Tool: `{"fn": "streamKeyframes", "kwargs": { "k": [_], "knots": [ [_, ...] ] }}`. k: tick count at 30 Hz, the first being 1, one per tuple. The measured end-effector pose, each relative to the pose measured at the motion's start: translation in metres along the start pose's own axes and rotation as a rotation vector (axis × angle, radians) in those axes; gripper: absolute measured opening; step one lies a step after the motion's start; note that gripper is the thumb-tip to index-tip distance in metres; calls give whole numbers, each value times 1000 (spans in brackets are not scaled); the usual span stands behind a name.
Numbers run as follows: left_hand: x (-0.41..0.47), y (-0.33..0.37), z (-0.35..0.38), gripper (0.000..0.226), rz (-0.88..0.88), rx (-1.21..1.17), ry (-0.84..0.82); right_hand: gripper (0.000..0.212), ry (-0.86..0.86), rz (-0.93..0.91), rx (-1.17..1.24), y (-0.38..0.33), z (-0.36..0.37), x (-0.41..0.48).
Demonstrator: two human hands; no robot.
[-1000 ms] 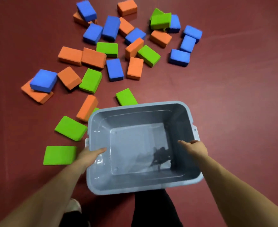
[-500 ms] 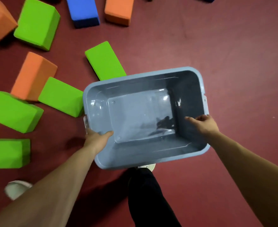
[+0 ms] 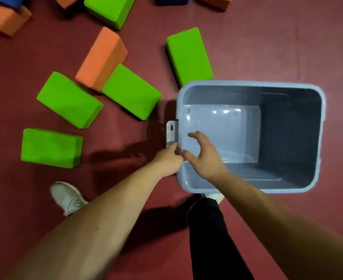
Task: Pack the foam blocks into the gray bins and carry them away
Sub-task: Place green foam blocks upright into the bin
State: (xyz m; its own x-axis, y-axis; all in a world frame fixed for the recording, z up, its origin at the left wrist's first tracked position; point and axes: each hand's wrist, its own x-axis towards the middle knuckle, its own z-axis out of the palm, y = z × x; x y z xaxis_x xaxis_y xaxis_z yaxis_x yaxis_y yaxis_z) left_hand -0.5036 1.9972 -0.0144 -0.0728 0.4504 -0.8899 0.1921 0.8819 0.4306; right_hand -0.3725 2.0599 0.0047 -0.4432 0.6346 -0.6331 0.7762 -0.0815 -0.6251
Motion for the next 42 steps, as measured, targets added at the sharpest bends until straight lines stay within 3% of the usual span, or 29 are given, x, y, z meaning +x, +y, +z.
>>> {"fn": "streamKeyframes", "kwargs": {
  "k": [2,8,14,19,23,26,29,32,34,37,39,42],
  "knots": [
    [-2,-18,-24,39,22,48,26,48,-21,-14,66,-39,36,9],
    [-6,-110,-168,59,-132,-20,285,38,-65,41,179,-124,139,58],
    [12,-265,-305,66,-307,10,446,23,-56,330,501,-175,274,116],
    [32,-388,-375,81,-424,44,471,30,-124,444,595,-184,369,153],
    [61,-443,-407,91,-400,20,503,62,-45,507,736,-183,422,196],
    [85,-470,-419,99,-383,8,506,51,30,496,835,-176,449,232],
    [106,-484,-422,108,-363,-27,462,64,137,501,843,-168,465,259],
    [124,-494,-424,102,-381,-43,427,65,220,518,809,-163,471,276],
    [129,-503,-425,96,-357,-83,385,66,202,539,784,-161,470,280],
    [119,-508,-422,68,-275,-271,260,62,99,559,745,-163,469,272],
    [109,-507,-417,84,-256,-394,197,60,56,558,768,-169,468,260],
    [88,-496,-409,85,-232,-431,358,64,70,543,778,-175,464,239]
  ]
}}
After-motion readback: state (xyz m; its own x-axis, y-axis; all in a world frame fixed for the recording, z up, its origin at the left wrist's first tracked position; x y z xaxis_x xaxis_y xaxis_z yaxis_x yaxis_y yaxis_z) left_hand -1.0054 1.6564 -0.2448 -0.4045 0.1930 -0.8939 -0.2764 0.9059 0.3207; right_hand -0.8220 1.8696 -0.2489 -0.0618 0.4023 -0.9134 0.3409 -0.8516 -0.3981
